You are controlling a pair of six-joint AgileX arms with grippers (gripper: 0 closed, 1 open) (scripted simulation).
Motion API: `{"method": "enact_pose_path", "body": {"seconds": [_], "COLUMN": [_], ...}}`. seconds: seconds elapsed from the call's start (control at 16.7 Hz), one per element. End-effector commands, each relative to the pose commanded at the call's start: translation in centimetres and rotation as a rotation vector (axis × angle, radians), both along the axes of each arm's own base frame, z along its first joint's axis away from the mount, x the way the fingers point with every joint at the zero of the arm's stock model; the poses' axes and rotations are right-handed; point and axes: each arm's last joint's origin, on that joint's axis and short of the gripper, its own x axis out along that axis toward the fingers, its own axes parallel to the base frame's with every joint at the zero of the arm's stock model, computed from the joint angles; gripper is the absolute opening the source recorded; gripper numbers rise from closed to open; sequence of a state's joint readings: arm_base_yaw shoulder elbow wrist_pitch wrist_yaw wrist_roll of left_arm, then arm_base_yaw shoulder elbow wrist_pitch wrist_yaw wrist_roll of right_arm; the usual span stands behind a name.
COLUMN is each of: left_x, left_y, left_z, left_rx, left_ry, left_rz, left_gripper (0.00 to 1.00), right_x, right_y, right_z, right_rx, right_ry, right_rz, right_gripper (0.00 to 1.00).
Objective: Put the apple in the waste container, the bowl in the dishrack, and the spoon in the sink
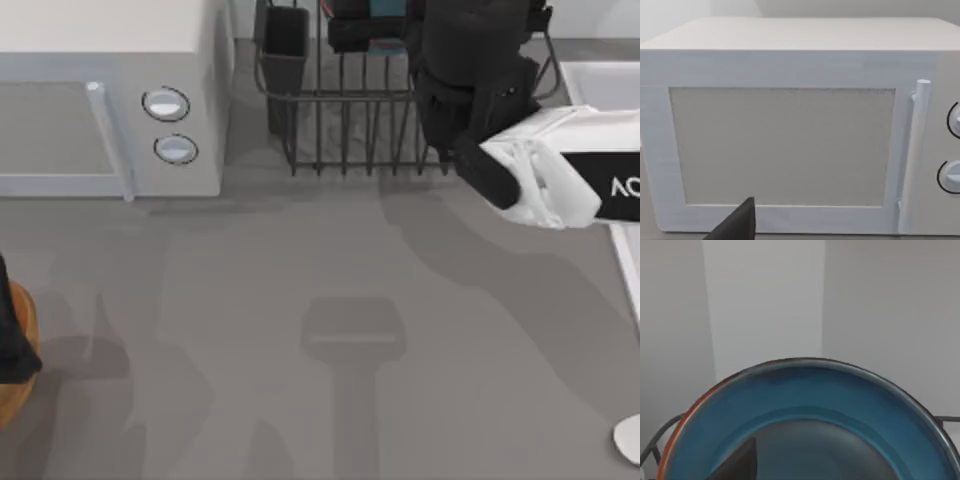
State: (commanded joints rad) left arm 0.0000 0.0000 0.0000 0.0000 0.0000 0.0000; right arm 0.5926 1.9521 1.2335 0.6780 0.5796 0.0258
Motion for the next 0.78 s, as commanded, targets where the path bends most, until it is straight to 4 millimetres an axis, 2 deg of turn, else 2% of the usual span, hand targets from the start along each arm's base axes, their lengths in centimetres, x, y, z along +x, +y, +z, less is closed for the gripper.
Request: {"method": "enact_pose_path", "body": {"seconds": [0.18,0.3,0.54,0.78], "left_x": [0.0,0.0,0.0,0.0], "left_y": [0.0,0.0,0.0,0.0], "left_z": [0.0,0.0,0.0,0.0], "left_rx": [0.000,0.000,0.000,0.000], "left_ry": [0.000,0.000,0.000,0.000], "left_rz": [0.000,0.000,0.000,0.000], "left_gripper": [1.00,1.00,1.00,1.00], "right_x": [-2.1,-4.7,-12.0,-19.6], "right_y": [-4.4,-8.0,-15.0,-19.8], "right_z": [0.8,1.4,2.0,0.0], "right_rx": [-0.013,-0.018,-0.014,-0.005], "right_ry": [0.046,0.076,0.105,0.083], "right_rz": [0.049,0.076,0.108,0.106], "right_gripper": [1.00,1.00,1.00,1.00]}}
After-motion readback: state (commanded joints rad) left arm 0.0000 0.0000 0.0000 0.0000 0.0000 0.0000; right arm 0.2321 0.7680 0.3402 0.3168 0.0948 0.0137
